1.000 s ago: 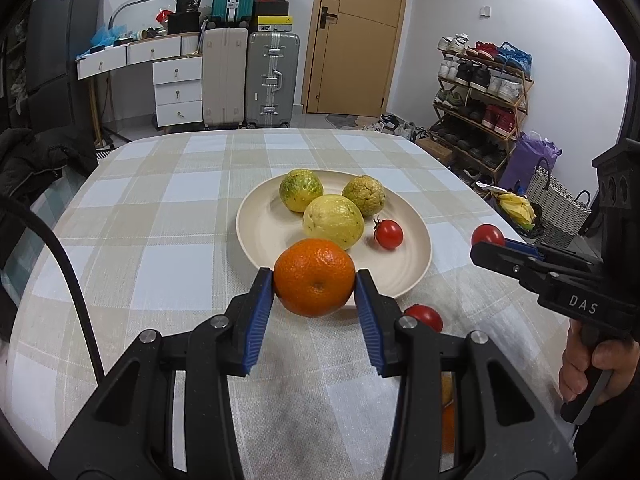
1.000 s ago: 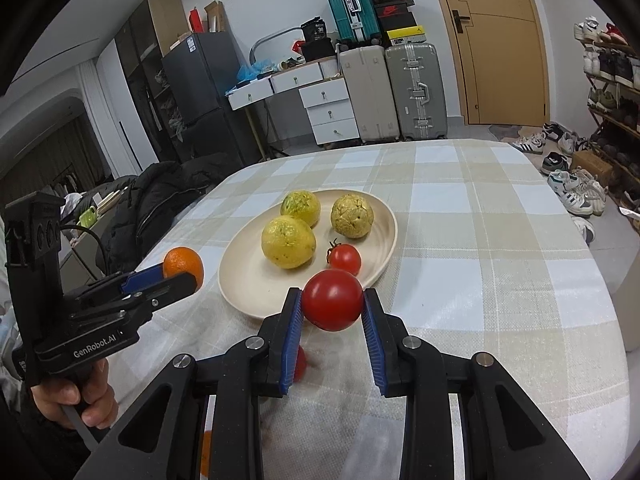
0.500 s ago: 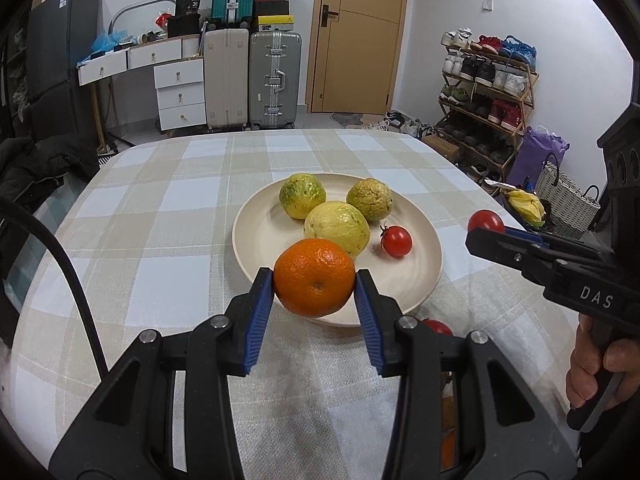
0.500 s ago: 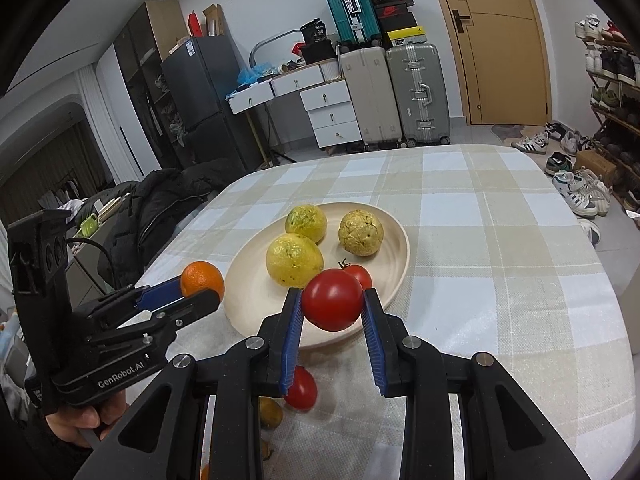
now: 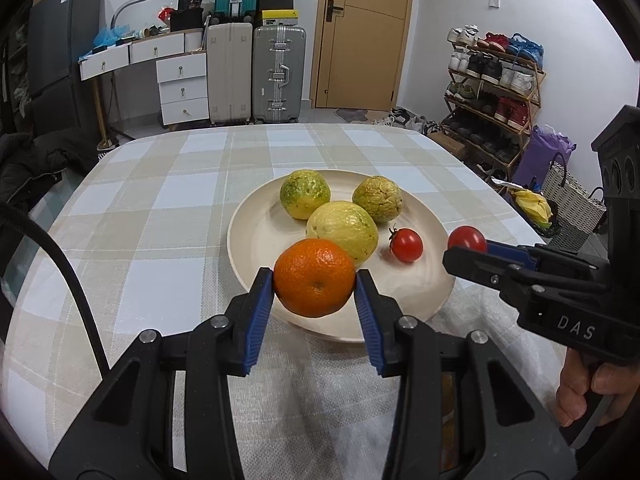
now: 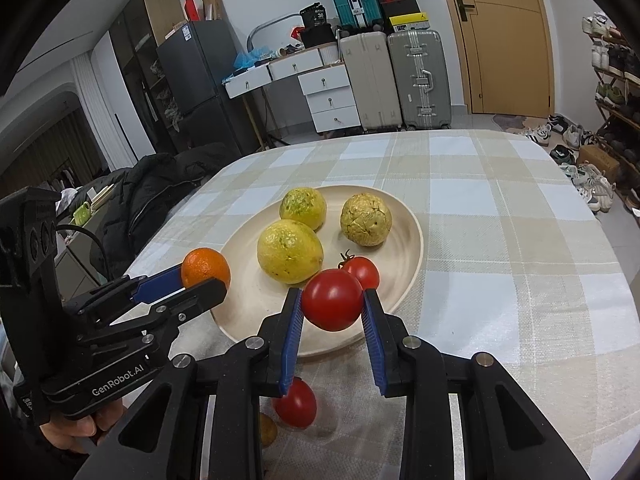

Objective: Organize fruits
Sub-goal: 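Lift the tomato and orange and carry both over the plate, then lower both fruits onto the plate and open both grippers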

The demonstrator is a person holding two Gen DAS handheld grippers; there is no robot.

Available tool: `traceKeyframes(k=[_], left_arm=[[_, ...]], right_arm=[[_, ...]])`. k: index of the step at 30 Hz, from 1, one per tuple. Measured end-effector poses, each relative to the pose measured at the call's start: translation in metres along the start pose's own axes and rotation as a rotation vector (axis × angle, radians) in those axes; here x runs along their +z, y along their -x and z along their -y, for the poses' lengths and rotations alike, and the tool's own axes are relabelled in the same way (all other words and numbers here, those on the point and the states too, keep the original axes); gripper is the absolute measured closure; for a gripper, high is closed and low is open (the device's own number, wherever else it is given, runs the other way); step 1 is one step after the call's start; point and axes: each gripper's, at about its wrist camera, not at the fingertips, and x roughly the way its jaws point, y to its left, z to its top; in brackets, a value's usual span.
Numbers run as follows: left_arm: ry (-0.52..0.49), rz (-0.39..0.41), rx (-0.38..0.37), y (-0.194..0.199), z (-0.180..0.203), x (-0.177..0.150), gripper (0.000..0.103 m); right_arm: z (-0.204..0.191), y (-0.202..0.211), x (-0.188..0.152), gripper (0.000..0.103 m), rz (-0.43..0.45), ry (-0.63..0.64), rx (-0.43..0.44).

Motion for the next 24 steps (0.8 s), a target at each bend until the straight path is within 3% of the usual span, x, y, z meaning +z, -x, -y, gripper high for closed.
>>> traceKeyframes(k=[24], left_arm=[[0.026,-0.039,0.024,-0.032,-0.005,0.005,0.064]], right_arm=[[0.002,-0.034,0.003,0.073,-0.053,-0.018,-0.011]])
